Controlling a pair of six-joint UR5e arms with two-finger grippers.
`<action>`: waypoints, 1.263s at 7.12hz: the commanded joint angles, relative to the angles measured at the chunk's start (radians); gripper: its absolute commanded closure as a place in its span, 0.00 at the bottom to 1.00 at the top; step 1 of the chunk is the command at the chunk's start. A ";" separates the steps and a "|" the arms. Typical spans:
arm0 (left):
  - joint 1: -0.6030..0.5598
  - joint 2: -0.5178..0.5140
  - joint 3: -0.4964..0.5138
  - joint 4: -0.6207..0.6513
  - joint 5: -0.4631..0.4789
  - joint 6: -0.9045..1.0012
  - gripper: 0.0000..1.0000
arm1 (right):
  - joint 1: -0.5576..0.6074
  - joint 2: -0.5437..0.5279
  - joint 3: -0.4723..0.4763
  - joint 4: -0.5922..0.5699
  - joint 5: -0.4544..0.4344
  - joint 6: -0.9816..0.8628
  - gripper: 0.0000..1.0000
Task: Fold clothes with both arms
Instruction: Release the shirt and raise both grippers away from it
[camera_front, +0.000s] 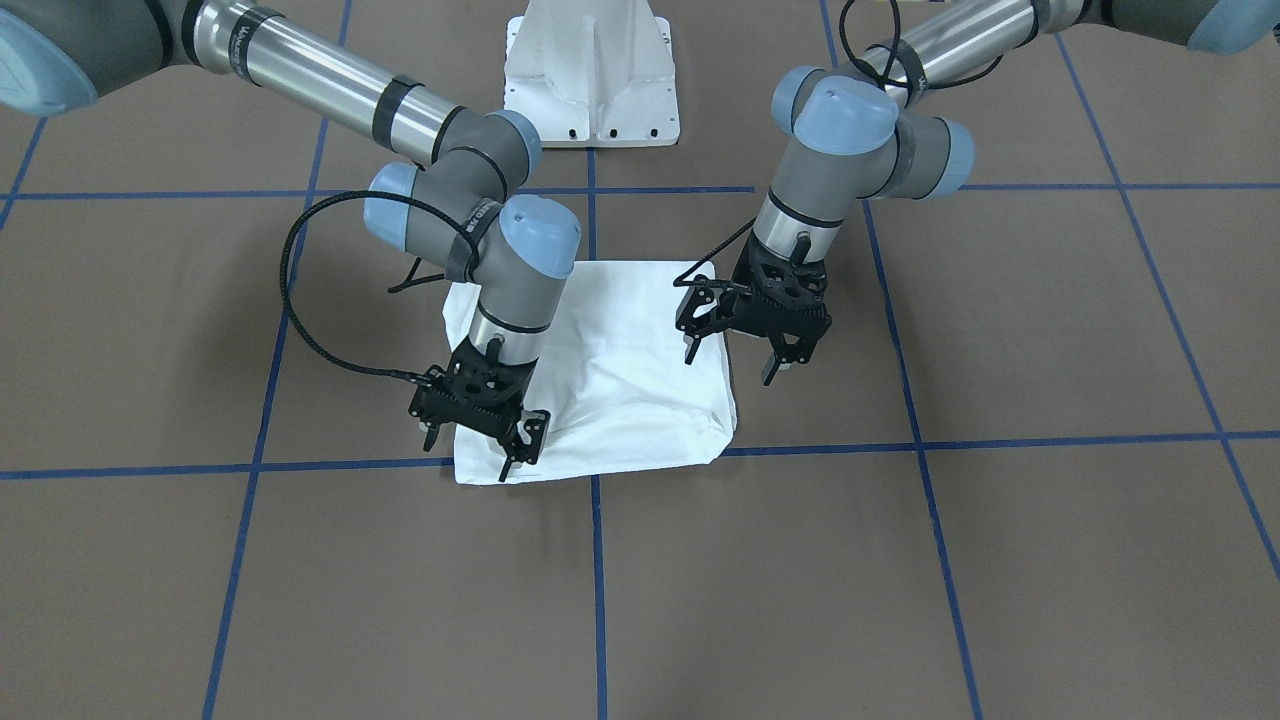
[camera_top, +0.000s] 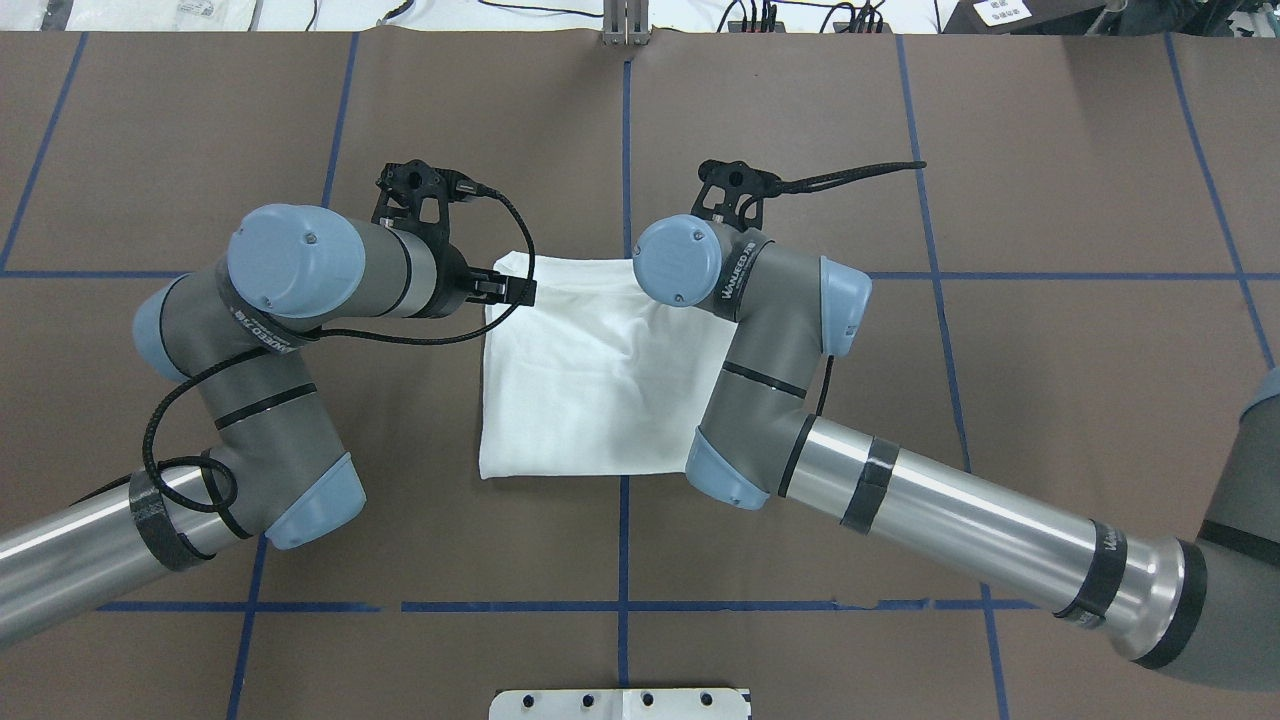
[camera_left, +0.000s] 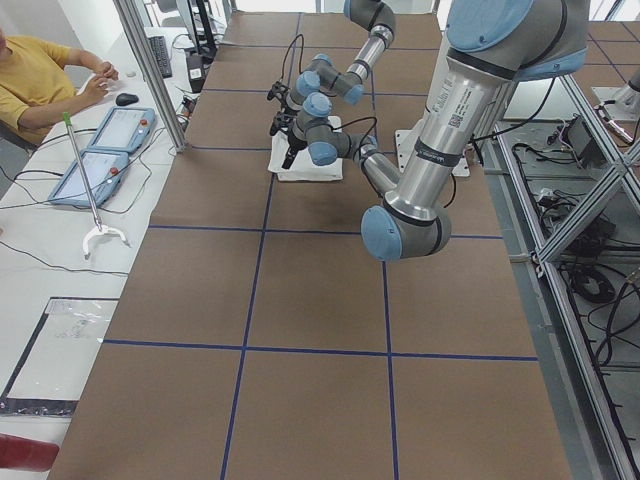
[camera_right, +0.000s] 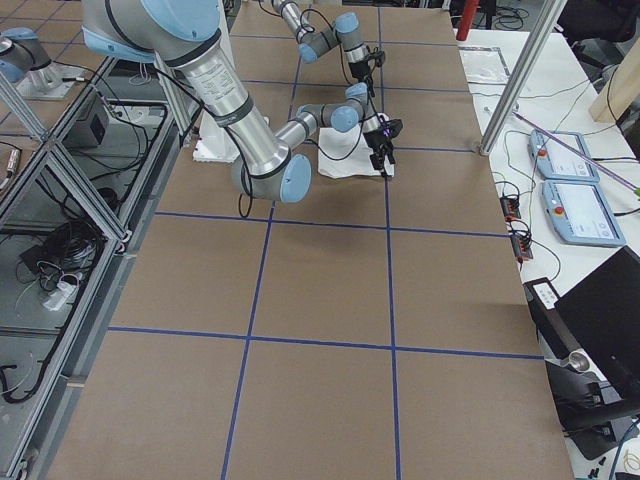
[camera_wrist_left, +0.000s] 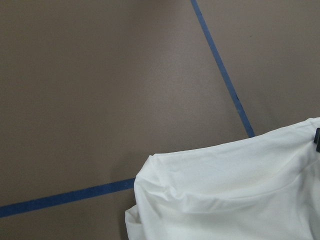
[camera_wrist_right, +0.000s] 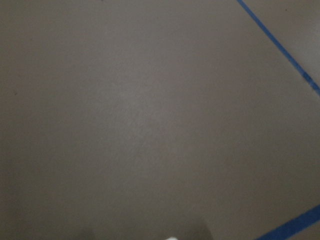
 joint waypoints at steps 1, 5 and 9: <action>0.013 -0.015 0.033 0.010 0.005 -0.046 0.00 | 0.046 0.003 0.014 0.012 0.062 -0.054 0.00; 0.053 -0.099 0.142 0.008 0.040 -0.091 0.00 | 0.068 -0.060 0.166 0.055 0.159 -0.086 0.00; 0.096 -0.188 0.252 0.013 0.098 -0.103 0.00 | 0.069 -0.066 0.166 0.056 0.159 -0.085 0.00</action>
